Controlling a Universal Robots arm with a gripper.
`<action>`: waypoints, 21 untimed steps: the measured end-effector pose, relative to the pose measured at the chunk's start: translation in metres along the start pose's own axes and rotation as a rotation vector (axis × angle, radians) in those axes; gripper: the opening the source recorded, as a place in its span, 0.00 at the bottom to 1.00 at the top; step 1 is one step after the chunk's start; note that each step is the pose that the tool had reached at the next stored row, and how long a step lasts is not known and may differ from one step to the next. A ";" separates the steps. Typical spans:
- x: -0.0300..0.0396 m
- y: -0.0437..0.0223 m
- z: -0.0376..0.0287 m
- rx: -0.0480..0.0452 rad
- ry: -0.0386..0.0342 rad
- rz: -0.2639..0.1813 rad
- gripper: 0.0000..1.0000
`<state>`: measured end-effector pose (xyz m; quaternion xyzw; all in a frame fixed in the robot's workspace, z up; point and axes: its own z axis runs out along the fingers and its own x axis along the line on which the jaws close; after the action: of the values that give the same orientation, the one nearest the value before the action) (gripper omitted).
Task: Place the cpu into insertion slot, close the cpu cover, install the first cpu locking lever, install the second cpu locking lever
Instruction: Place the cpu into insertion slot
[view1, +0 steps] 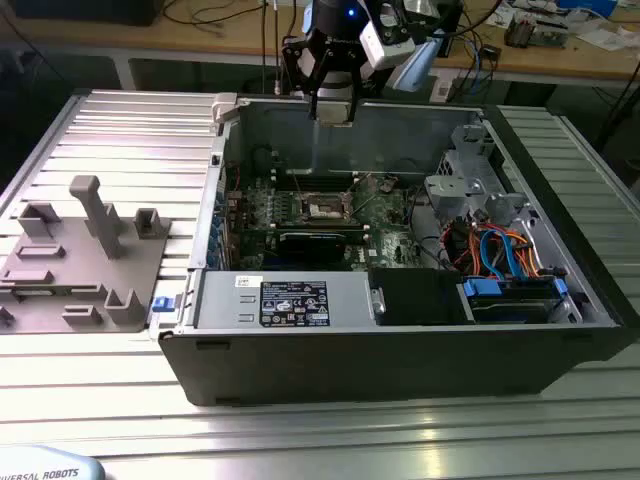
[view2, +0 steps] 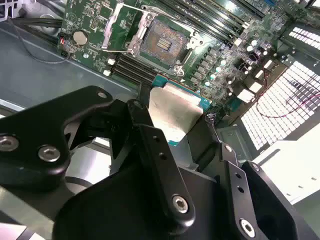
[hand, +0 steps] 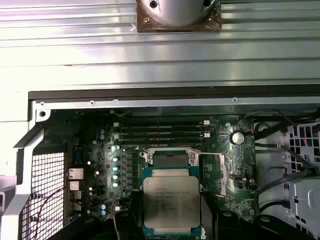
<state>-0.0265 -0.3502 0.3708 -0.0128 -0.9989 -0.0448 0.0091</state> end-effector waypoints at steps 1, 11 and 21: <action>0.0000 0.0000 0.0001 0.0002 0.0001 0.000 0.54; 0.0005 -0.0006 0.0031 0.0001 0.0000 0.000 0.54; 0.0004 -0.0009 0.0062 0.0001 0.0000 0.000 0.54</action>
<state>-0.0270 -0.3505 0.3647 -0.0128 -0.9989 -0.0448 0.0091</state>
